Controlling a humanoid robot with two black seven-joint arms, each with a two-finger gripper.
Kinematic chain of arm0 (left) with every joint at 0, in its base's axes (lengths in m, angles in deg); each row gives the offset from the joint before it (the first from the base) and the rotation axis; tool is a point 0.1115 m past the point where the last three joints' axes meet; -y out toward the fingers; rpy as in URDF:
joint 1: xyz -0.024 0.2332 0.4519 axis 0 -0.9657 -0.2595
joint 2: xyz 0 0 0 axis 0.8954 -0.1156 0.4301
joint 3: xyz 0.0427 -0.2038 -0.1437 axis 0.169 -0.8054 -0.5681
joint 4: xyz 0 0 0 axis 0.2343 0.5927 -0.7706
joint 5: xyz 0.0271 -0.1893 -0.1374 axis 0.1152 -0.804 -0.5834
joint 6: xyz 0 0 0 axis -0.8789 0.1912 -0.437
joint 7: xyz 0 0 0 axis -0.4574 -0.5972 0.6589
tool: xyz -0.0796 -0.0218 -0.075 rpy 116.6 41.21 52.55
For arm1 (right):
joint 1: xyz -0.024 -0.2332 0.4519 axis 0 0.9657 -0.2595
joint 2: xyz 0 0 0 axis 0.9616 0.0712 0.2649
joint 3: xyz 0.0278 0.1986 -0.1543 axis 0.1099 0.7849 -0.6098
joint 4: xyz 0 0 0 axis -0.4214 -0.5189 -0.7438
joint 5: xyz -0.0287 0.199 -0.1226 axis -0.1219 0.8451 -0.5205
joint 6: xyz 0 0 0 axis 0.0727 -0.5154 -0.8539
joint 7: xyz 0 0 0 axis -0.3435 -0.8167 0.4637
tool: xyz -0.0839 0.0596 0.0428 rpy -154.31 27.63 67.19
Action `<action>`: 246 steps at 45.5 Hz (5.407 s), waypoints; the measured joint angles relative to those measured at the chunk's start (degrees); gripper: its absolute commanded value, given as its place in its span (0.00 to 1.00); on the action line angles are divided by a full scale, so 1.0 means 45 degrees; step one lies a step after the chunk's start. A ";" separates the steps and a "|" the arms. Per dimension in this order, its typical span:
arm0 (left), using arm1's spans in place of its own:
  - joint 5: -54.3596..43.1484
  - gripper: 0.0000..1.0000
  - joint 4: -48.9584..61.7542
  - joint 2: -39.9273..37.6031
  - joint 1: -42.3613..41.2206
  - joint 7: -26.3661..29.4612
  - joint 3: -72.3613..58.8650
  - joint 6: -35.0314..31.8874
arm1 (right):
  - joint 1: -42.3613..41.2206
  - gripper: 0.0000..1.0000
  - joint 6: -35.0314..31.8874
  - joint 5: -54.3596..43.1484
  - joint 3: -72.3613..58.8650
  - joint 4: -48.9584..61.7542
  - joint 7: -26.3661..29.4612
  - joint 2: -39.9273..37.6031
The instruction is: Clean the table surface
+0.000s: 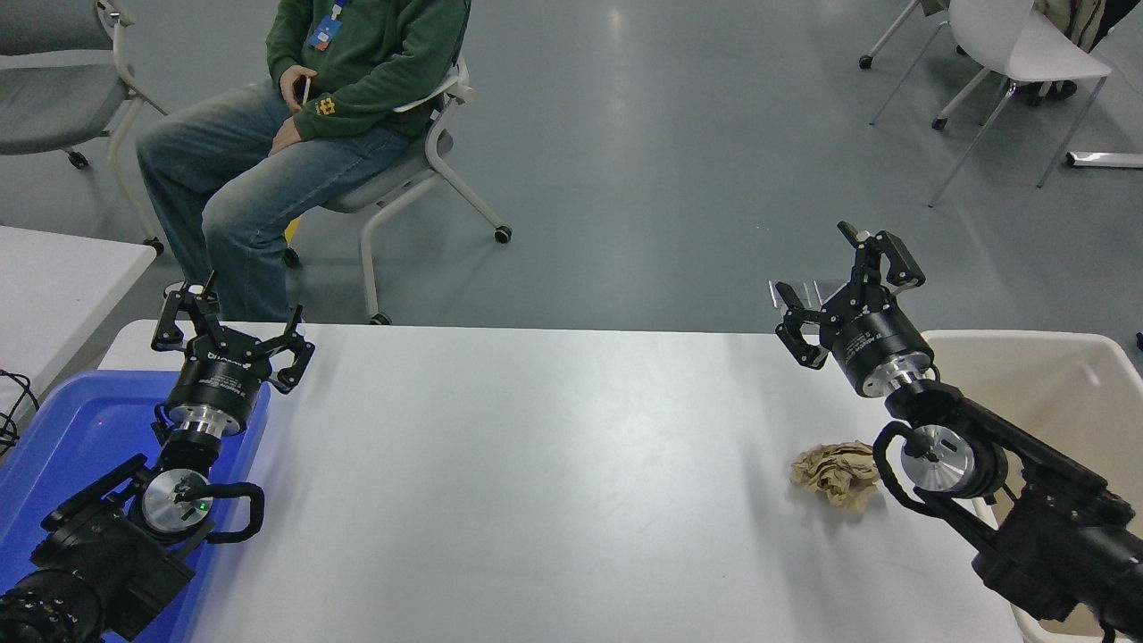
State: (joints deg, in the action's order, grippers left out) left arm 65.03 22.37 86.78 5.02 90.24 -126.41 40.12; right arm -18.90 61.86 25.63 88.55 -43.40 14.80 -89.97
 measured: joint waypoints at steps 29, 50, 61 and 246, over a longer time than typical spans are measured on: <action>0.0001 1.00 -0.0002 0.0000 0.0000 0.0000 0.0000 0.0002 | -0.3595 0.99 -0.0300 -0.1845 -0.7304 -0.1042 0.0161 -0.4159; 0.0005 1.00 -0.0001 0.0000 -0.0001 0.0000 0.0000 0.0002 | -0.7425 0.98 -0.1172 -0.4314 -1.2607 -0.2429 0.2289 -0.5884; 0.0003 1.00 -0.0001 0.0000 -0.0001 0.0000 0.0000 0.0004 | -0.8112 0.98 -0.1368 -0.4531 -1.3484 -0.2938 0.4721 -0.5561; 0.0008 1.00 0.0000 0.0000 -0.0001 0.0000 0.0000 0.0012 | -1.1716 0.00 -0.4192 -0.4084 -1.2640 -0.3729 0.8762 -0.7224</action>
State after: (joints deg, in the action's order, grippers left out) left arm 65.07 22.37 86.78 5.02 90.24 -126.41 40.18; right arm -71.62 43.00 7.25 31.67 -60.18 54.23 -122.48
